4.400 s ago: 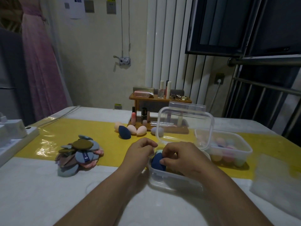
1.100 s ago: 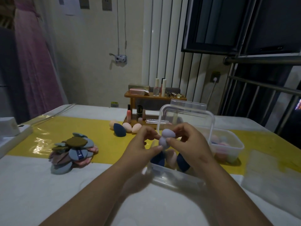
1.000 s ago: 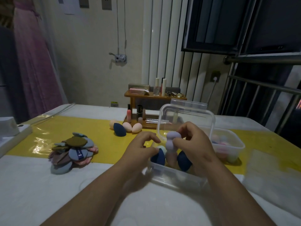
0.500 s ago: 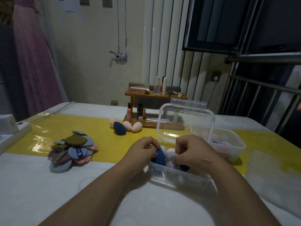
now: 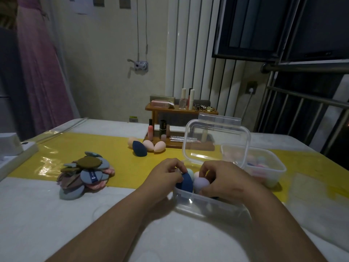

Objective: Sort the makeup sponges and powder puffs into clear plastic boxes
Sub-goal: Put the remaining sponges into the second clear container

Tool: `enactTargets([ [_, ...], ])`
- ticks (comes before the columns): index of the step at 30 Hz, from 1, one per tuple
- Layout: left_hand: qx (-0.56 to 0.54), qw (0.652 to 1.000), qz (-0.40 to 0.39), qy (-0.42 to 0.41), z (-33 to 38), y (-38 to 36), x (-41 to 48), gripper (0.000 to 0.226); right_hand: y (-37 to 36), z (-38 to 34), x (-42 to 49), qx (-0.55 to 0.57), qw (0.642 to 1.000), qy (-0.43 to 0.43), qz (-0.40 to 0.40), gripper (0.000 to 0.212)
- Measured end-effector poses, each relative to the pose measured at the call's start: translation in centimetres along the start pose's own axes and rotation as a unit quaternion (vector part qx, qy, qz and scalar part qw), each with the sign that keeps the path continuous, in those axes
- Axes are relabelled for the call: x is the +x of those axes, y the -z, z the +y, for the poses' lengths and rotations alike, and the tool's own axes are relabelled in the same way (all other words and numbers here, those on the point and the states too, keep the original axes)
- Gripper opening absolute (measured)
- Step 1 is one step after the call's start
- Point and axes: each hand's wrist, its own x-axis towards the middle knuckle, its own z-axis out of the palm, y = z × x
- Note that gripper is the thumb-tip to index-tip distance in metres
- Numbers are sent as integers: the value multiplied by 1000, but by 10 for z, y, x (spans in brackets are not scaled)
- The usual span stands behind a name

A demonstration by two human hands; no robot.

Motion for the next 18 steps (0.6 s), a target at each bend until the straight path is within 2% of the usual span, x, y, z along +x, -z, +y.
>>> enactTargets([
  [3,-5,1000,0,1,-1,0,0,30,3,-1,-3,-4,1000,1,2,33],
  [11,-3,1000,-4,0,-1,0,0,28,-1,-4,-2,-26,999,-10,20,20],
  [18,5,1000,-10,-5,0,0,0,29,-2,-10,-3,-35,999,4,37,33],
])
